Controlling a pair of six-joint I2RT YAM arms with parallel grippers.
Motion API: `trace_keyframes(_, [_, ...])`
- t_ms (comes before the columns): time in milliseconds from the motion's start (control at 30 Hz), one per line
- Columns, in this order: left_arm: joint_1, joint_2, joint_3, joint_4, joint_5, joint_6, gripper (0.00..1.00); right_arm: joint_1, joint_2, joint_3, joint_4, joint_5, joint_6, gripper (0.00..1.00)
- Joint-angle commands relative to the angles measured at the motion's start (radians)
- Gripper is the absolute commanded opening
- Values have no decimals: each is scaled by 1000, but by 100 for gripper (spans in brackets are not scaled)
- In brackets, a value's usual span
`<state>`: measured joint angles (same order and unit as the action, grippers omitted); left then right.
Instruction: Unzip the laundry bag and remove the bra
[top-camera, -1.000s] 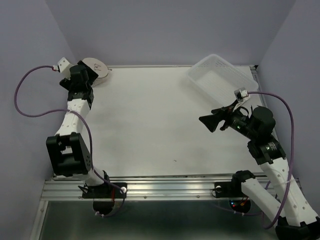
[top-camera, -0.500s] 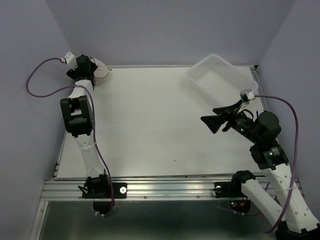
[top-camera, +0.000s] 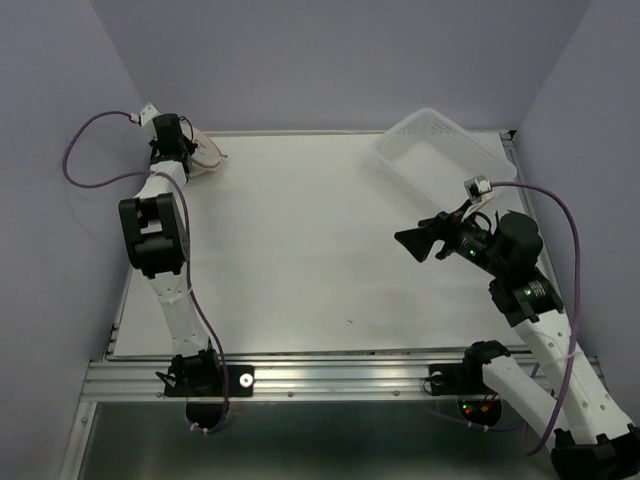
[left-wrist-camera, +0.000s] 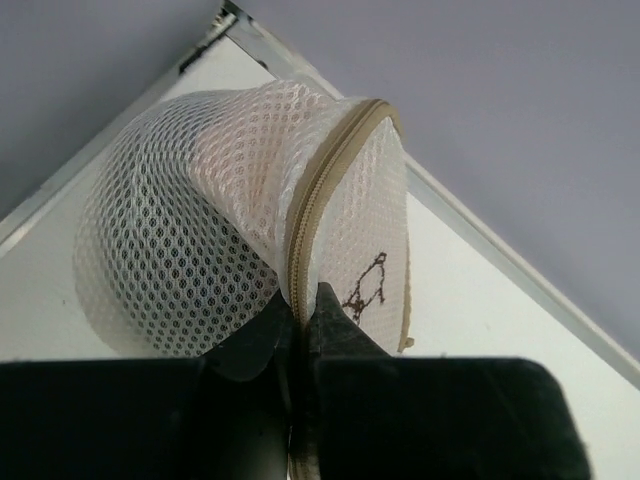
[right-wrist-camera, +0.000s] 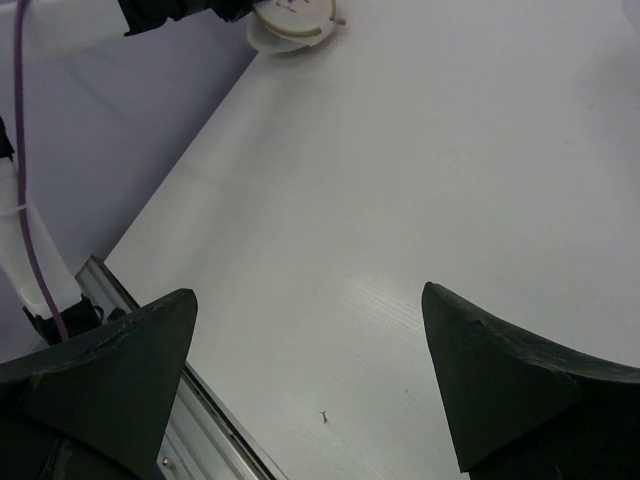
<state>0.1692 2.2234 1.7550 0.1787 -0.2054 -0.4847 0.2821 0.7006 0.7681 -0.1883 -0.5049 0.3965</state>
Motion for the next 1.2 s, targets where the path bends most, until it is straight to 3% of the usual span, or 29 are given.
trace_keyframes(0, [-14,-295,-115,-14,170,6,0,3,29,-9,82,0,5,100])
trace_keyframes(100, [-59,-454,-257,-70,306,-14,0,3,79,-32,144,-38,25,100])
trace_keyframes(267, [-189,-736,-596,-84,366,-17,0,3,148,-85,316,-92,137,100])
trace_keyframes(433, [-397,-893,-868,-42,446,-3,0,44,186,-139,389,-67,150,100])
trace_keyframes(533, [-528,-970,-960,-15,480,1,0,74,181,-170,394,-41,130,100])
trace_keyframes(633, [-591,-1016,-1031,16,534,9,3,97,177,-199,401,-14,125,100])
trace_keyframes(667, [-605,-1028,-1048,22,541,5,6,97,178,-222,406,-4,123,100])
trace_keyframes(733, [-611,-1051,-1098,30,538,-3,28,135,180,-251,435,31,127,100])
trace_keyframes(767, [-611,-1070,-1109,19,526,-8,56,149,183,-263,446,40,125,100])
trace_keyframes(833, [-612,-1082,-1120,-17,454,-20,81,214,195,-289,464,90,107,100])
trace_keyframes(867, [-611,-1096,-1118,-63,417,-28,97,239,212,-293,467,112,96,100])
trace_keyframes(967, [-611,-1165,-1109,-129,272,-55,99,336,269,-288,480,215,59,100])
trace_keyframes(1167, [-614,-1448,-1239,-154,166,-208,99,449,367,-257,490,299,-8,100])
